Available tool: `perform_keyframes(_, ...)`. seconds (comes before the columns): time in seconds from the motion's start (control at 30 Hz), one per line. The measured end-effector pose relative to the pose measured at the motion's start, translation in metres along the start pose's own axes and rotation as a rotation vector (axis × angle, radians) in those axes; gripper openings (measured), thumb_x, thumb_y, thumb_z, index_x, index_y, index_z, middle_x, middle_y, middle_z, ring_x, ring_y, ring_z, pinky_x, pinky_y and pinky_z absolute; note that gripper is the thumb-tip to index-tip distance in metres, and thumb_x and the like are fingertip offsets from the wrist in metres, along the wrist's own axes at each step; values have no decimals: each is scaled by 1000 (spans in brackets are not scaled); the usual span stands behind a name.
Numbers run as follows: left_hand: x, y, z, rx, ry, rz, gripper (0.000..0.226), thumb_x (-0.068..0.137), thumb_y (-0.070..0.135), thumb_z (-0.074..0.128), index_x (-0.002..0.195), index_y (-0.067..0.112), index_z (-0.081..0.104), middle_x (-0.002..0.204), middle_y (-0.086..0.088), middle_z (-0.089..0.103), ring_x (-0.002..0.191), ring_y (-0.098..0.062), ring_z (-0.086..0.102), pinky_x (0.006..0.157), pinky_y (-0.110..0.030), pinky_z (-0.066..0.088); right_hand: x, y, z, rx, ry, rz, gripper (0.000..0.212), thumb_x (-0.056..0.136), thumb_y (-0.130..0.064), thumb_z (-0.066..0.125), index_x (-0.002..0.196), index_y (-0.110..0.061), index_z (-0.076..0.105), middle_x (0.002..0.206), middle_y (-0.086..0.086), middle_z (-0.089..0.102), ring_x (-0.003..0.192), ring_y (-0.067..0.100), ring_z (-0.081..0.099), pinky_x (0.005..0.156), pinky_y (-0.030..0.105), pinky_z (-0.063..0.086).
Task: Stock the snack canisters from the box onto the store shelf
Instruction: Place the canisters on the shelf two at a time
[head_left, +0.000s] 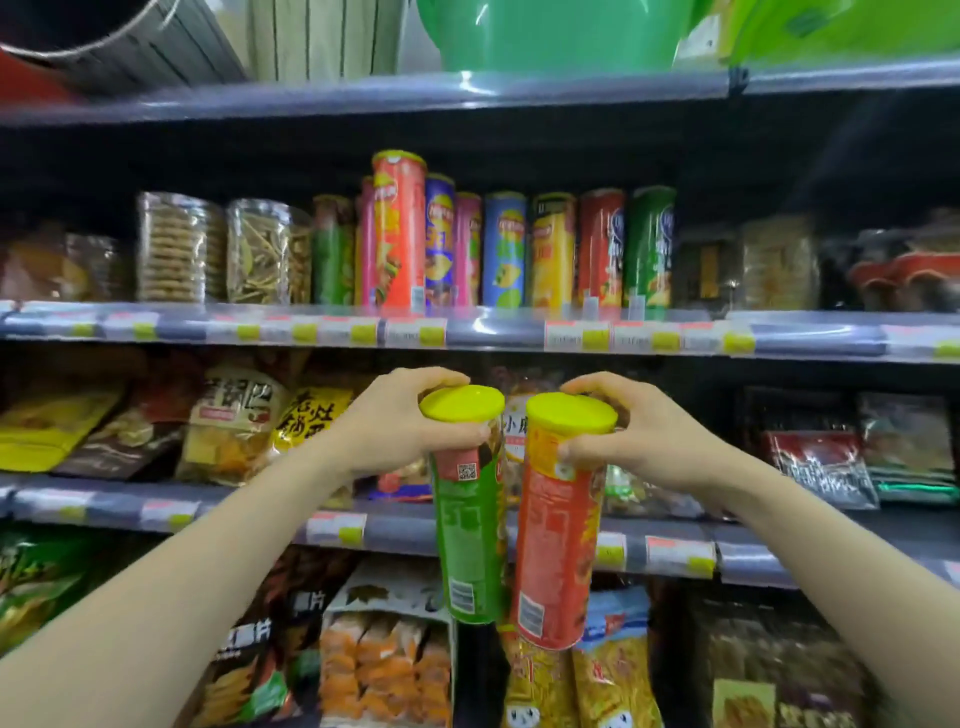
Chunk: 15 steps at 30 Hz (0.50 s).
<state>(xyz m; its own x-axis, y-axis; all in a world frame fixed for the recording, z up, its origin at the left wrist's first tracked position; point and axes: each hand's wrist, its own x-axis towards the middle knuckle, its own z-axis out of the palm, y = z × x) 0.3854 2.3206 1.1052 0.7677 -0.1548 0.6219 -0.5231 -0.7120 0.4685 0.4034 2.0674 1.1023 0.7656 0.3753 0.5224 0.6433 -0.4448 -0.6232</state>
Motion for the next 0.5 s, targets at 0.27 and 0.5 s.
perform_keyframes(0.27,32,34,-67,-24,226,198,62,61,45,81,117,28,60,108,10,64,95,1,60,80,-17,47,42,-62,-36,3,123,-218,57,65,-26,82,115,-27,55,102,3,65,78,6,66,66,28,57)
perform_keyframes(0.5,63,63,-118,-58,309,340,77,50,58,73,118,25,61,106,4,69,94,-11,66,86,-33,54,75,-118,-58,-19,287,-352,58,62,-26,83,113,-23,56,99,5,67,85,18,65,77,38,55)
